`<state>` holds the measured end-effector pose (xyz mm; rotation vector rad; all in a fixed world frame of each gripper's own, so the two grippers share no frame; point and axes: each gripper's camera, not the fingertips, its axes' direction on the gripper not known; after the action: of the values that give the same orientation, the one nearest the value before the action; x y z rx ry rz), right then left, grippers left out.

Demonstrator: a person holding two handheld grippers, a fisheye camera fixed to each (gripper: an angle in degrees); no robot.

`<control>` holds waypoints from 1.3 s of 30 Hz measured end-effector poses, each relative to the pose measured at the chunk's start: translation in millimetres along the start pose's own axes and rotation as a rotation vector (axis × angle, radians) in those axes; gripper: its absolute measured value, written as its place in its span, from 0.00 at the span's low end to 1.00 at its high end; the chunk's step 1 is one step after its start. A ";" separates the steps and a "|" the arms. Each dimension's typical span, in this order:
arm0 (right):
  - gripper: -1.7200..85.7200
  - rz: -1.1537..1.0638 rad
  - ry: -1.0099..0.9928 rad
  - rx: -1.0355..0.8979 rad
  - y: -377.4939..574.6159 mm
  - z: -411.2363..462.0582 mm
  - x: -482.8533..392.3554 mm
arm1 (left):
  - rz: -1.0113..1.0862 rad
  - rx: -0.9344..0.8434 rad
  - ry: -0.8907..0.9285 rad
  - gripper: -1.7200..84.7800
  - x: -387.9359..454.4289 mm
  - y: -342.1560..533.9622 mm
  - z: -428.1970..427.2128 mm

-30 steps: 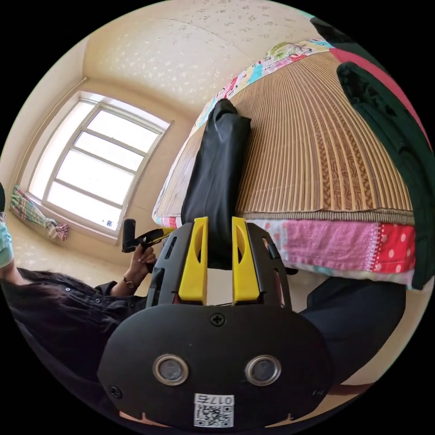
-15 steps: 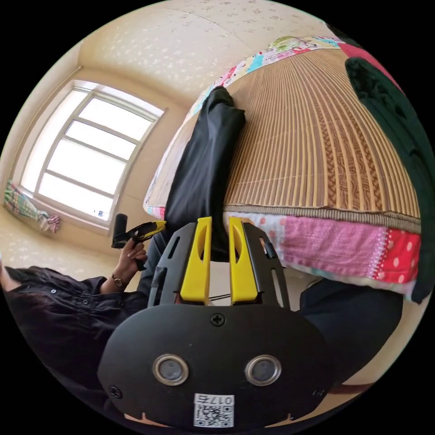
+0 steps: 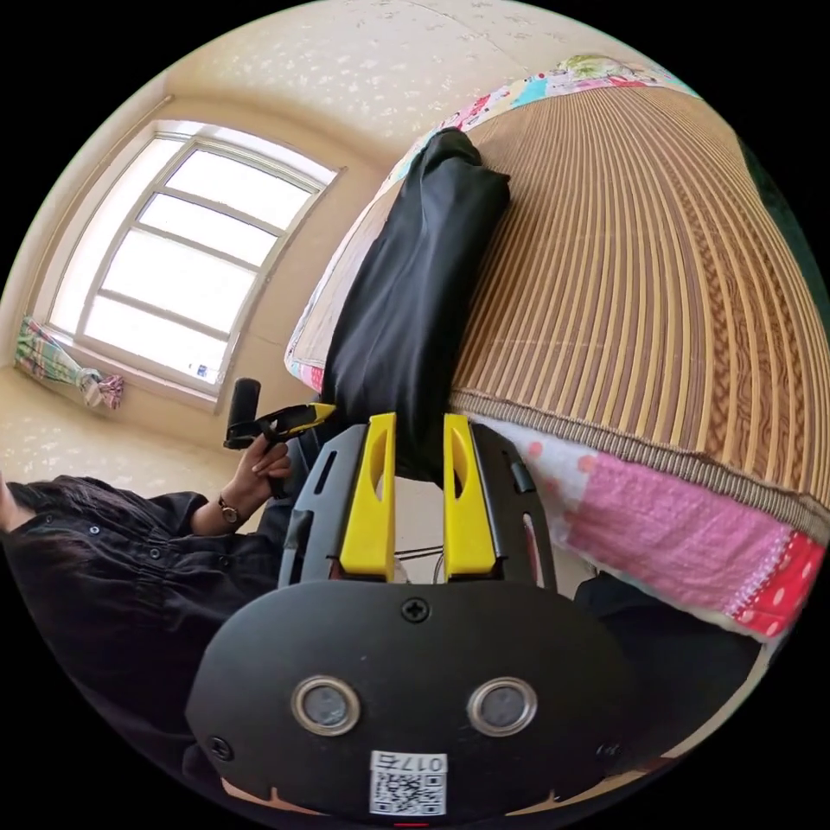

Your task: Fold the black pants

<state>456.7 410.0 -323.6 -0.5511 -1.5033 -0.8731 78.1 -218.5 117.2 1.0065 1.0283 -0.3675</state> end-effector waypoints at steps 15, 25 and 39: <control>0.05 0.064 -0.073 0.029 23.1 29.6 -9.4 | -0.087 -0.032 0.103 0.05 -7.0 -4.0 -13.8; 0.10 0.046 0.102 0.060 23.7 30.9 -18.4 | -0.091 -0.028 0.145 0.05 -9.1 -5.5 -23.6; 0.04 0.054 0.109 0.139 50.3 3.0 -21.4 | -0.040 -0.058 0.202 0.05 2.0 7.5 -42.8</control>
<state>496.8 445.8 -334.3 -0.4336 -1.4312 -0.7394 61.2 -178.7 113.3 0.9859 1.2359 -0.2714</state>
